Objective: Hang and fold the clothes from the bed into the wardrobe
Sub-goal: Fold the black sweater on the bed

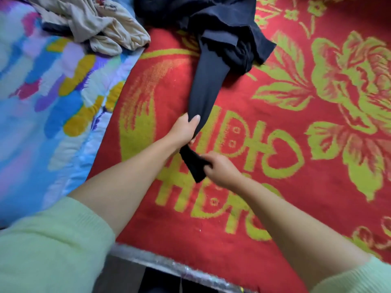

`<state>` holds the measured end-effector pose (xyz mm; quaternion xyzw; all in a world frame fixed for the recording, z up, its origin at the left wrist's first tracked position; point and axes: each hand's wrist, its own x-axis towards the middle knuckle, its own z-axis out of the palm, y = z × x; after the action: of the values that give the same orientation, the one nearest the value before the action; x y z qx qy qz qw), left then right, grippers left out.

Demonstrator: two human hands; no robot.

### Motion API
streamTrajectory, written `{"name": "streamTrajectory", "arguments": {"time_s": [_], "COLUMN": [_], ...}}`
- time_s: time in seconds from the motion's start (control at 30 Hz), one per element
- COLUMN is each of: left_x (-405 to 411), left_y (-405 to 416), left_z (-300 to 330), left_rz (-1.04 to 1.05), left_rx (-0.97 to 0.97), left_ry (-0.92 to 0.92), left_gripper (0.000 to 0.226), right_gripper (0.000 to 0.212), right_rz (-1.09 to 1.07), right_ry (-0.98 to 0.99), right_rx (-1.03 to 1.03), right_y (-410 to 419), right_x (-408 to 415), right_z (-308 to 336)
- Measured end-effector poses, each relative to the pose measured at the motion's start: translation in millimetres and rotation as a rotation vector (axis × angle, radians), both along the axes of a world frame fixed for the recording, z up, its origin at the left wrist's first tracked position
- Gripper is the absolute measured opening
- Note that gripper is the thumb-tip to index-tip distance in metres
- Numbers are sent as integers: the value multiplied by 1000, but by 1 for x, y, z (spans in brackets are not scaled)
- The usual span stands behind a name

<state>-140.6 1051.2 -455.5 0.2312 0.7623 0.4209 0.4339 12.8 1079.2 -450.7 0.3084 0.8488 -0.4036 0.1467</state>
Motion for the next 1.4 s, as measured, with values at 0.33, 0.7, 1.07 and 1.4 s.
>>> {"name": "streamTrajectory", "arguments": {"time_s": [0.33, 0.7, 1.07, 1.4], "left_x": [80, 99, 135, 119], "left_y": [-97, -98, -95, -121], "left_z": [157, 164, 198, 279], "left_rz": [-592, 102, 298, -417], "left_rx": [41, -7, 69, -133], "left_ry": [50, -615, -558, -187], "left_gripper": [28, 35, 14, 15], "right_gripper": [26, 14, 34, 36], "right_rz": [-1097, -376, -710, -1342], "right_ry": [318, 343, 353, 804], "right_rx": [-834, -256, -1164, -1202], "right_y": [9, -53, -87, -1], "right_x": [-12, 80, 154, 71], "right_z": [118, 169, 157, 187]}}
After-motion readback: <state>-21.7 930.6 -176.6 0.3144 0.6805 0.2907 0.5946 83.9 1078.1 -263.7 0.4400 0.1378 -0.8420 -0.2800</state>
